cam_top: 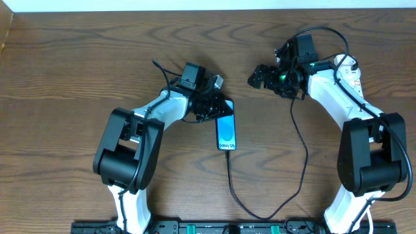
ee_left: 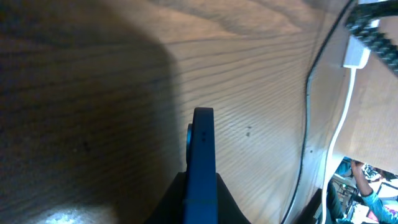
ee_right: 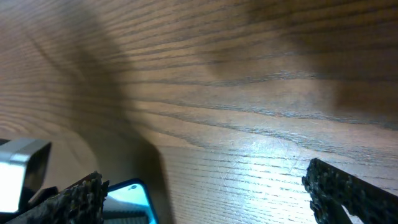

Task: Plug charger to phone and switch on socket
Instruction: 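Lower the cabled phone toward the table with the left gripper, then set the phone face up on the table with the left gripper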

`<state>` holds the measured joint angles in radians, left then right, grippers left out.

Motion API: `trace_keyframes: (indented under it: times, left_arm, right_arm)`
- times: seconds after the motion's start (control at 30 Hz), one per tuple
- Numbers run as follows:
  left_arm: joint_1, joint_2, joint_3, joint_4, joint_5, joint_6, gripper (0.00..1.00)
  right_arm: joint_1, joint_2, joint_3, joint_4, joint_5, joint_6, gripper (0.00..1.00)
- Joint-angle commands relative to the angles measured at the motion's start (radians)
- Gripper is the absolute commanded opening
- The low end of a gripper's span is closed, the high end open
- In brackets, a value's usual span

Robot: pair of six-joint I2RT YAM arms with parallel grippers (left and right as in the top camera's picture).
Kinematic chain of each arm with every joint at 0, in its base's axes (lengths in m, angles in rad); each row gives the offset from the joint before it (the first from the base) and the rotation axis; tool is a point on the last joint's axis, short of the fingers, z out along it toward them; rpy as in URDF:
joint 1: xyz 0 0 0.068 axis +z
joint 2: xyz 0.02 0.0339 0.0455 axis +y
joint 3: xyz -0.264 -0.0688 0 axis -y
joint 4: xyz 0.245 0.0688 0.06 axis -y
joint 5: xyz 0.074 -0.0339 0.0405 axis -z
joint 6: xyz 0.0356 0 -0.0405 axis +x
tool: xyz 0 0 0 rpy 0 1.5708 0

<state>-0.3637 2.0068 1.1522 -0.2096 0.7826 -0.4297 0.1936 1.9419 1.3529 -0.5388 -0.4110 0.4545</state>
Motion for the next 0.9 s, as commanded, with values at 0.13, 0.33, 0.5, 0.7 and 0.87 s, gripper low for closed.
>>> trace_keyframes:
  times: [0.13, 0.33, 0.5, 0.7, 0.87]
  left_arm:
    - [-0.003, 0.027, 0.012, -0.003, 0.017, -0.026, 0.07]
    - [-0.003, 0.027, 0.012, -0.006, 0.017, -0.027, 0.12]
    - [-0.003, 0.027, 0.012, -0.008, 0.017, -0.028, 0.27]
    - [-0.002, 0.027, 0.012, -0.012, 0.017, -0.027, 0.36]
    - [-0.002, 0.027, 0.012, -0.019, -0.007, -0.027, 0.54]
  right_arm:
    - [-0.005, -0.019, 0.005, 0.000, 0.002, -0.014, 0.99]
    - [-0.005, -0.019, 0.005, 0.000, 0.002, -0.014, 0.99]
    - [-0.005, -0.019, 0.005, 0.000, 0.002, -0.014, 0.99]
    - [-0.005, -0.019, 0.005, 0.000, 0.002, -0.014, 0.99]
    - [-0.005, -0.019, 0.005, 0.000, 0.002, -0.014, 0.99]
